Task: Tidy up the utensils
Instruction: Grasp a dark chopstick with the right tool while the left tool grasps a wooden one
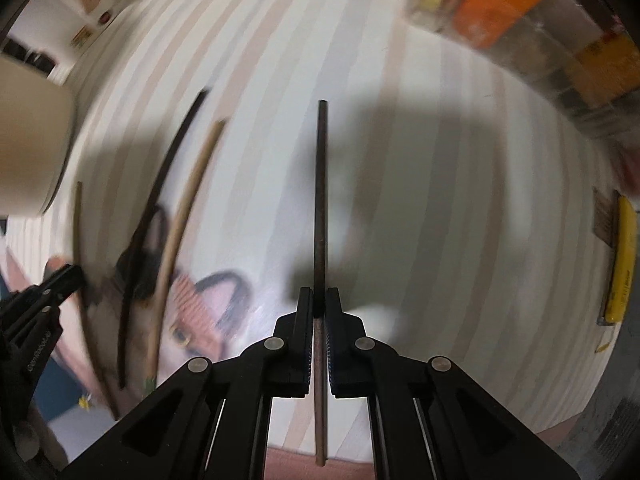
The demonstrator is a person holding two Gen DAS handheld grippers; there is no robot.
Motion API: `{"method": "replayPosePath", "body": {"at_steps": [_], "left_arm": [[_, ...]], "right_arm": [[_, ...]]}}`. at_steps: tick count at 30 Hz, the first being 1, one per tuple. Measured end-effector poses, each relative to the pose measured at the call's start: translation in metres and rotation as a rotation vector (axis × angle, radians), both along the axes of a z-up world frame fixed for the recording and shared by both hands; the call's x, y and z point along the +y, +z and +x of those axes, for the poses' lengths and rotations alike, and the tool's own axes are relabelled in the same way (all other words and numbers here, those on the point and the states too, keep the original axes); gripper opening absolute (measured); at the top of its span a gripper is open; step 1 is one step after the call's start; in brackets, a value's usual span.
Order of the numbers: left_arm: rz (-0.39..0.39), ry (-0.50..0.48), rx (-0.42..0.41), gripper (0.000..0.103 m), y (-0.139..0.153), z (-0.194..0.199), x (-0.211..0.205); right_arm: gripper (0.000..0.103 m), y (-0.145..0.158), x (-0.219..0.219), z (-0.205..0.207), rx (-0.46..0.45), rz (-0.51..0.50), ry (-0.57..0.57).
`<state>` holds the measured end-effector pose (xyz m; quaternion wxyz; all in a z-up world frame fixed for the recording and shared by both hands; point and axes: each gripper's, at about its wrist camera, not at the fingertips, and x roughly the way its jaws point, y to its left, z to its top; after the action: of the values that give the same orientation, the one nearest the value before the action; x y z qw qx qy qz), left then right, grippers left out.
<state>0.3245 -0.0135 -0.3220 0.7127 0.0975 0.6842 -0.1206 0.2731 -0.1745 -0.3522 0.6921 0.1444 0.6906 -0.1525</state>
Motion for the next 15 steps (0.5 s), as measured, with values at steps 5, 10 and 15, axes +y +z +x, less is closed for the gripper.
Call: {"method": "replayPosePath", "body": {"at_steps": [5, 10, 15], "left_arm": [[-0.052, 0.061, 0.064, 0.005, -0.003, -0.003, 0.015], [-0.04, 0.02, 0.088, 0.009, -0.002, 0.007, 0.016], [-0.034, -0.007, 0.097, 0.009, -0.004, 0.011, 0.008]], "right_arm": [[0.006, -0.005, 0.026, -0.001, 0.045, 0.021, 0.095], [0.007, -0.008, 0.028, 0.01, 0.122, 0.037, 0.104], [0.007, -0.016, 0.017, 0.03, 0.193, 0.052, 0.117]]}}
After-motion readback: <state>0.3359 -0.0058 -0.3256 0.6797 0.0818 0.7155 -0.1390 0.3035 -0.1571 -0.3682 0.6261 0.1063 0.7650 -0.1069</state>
